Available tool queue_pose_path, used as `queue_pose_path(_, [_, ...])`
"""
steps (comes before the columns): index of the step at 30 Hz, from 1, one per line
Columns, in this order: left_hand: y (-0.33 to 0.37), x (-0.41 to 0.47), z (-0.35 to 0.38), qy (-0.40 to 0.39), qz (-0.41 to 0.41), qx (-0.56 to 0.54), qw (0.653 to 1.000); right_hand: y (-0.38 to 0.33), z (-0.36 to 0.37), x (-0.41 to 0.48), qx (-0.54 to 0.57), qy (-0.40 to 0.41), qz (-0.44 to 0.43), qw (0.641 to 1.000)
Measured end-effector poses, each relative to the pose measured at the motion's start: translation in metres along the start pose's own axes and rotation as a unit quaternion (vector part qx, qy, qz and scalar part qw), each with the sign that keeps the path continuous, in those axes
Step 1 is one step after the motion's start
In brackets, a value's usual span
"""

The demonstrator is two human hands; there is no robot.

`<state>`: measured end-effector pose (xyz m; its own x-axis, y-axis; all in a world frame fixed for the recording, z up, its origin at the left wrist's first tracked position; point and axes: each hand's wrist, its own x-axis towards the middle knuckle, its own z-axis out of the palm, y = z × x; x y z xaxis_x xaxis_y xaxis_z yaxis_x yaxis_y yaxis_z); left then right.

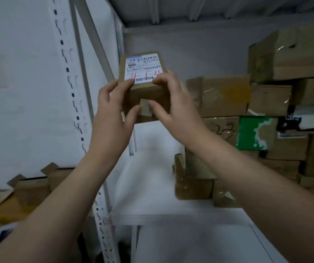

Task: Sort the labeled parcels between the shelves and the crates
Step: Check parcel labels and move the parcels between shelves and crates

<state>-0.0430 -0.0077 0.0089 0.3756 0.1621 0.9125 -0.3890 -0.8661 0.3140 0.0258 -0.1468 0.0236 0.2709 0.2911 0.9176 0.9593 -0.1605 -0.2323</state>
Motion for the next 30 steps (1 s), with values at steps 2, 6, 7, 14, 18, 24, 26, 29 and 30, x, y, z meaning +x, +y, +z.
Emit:
queue_pose_path(2, [-0.022, -0.027, -0.004, -0.04, -0.031, 0.019, 0.999, 0.004, 0.027, -0.026, 0.012, -0.017, 0.035, 0.999])
queue_pose_path(6, [-0.052, -0.073, 0.006, -0.111, -0.074, 0.045, 0.99, 0.02, 0.064, -0.076, -0.01, -0.065, 0.116, 0.991])
queue_pose_path(7, [-0.059, -0.082, 0.009, -0.128, -0.081, 0.057, 0.987, 0.025, 0.071, -0.087, -0.018, -0.077, 0.133, 0.988])
queue_pose_path(14, [-0.096, -0.136, 0.042, -0.233, -0.115, 0.127, 0.957, 0.051, 0.112, -0.153, -0.034, -0.133, 0.235, 0.962])
queue_pose_path(18, [-0.115, -0.163, 0.051, -0.321, -0.121, 0.167, 0.924, 0.063, 0.131, -0.188, -0.036, -0.18, 0.257, 0.949])
queue_pose_path(24, [-0.126, -0.161, 0.051, -0.356, -0.069, 0.246, 0.899, 0.08, 0.146, -0.2, -0.045, -0.204, 0.255, 0.944])
queue_pose_path(26, [-0.128, -0.157, 0.047, -0.354, -0.068, 0.264, 0.895, 0.083, 0.154, -0.194, -0.044, -0.217, 0.247, 0.943])
queue_pose_path(29, [-0.127, -0.153, 0.039, -0.356, -0.085, 0.259, 0.894, 0.084, 0.168, -0.188, -0.046, -0.231, 0.248, 0.94])
queue_pose_path(30, [-0.126, -0.151, 0.036, -0.357, -0.087, 0.256, 0.894, 0.084, 0.173, -0.186, -0.05, -0.237, 0.251, 0.937])
